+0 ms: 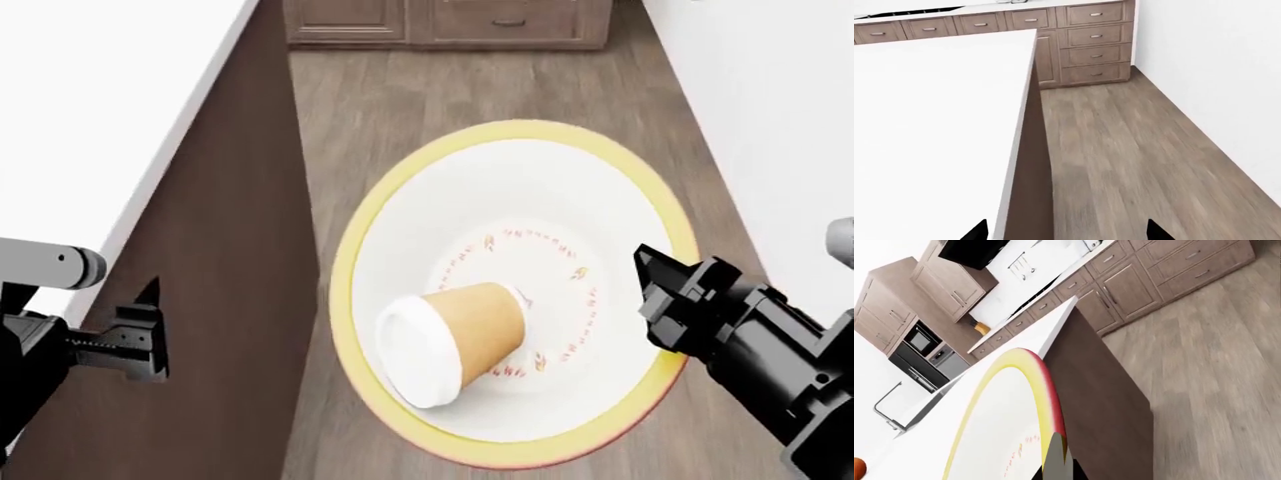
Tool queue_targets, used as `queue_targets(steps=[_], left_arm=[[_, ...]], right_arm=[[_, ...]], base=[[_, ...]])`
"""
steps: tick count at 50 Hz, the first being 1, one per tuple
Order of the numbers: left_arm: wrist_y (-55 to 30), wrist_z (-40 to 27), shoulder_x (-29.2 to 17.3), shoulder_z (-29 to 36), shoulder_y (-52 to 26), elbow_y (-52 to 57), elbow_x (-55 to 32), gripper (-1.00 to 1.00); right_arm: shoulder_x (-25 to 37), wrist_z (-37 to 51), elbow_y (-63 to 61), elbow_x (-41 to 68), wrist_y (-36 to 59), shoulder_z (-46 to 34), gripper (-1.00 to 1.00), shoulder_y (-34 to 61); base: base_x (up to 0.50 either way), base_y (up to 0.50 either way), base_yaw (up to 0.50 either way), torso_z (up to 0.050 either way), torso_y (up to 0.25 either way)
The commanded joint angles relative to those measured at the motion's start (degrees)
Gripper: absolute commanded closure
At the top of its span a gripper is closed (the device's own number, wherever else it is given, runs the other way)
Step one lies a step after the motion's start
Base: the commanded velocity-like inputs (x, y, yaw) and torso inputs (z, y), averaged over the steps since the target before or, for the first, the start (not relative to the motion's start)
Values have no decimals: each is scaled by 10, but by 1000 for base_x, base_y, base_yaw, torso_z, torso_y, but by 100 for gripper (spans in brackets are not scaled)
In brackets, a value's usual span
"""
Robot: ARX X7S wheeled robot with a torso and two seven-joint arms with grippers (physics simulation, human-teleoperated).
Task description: Place the cup inside the bowl on the dining table and move the bowl to any counter.
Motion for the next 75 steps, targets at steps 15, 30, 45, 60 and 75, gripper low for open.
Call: queue_targets(steps=[15,30,45,60,75], left_arm=[[6,0,-2,0,6,-3,-1,-100],[6,0,-3,1,4,-3,-2,-100],[10,4,-7,0,6,-7,-4,-100],[15,2,-3,4,7,-11,-2,-100],[16,0,-3,3,10,-9,-5,-100]], right_arm=[[-5,-4,3,3,-12,4,100,5],[-3,-10,1,-3,-12,-3,100,5],[-5,-9,7,-4,-9,-10,100,14],[0,-6,-1,3,-10,-4,100,9],[-5,-11,3,1,-15,-7,100,6]], base=[[500,-97,0,0,1],[500,-96,0,1,1],[500,-93,0,0,2],[500,-92,0,0,1],[500,-77,0,1,1]])
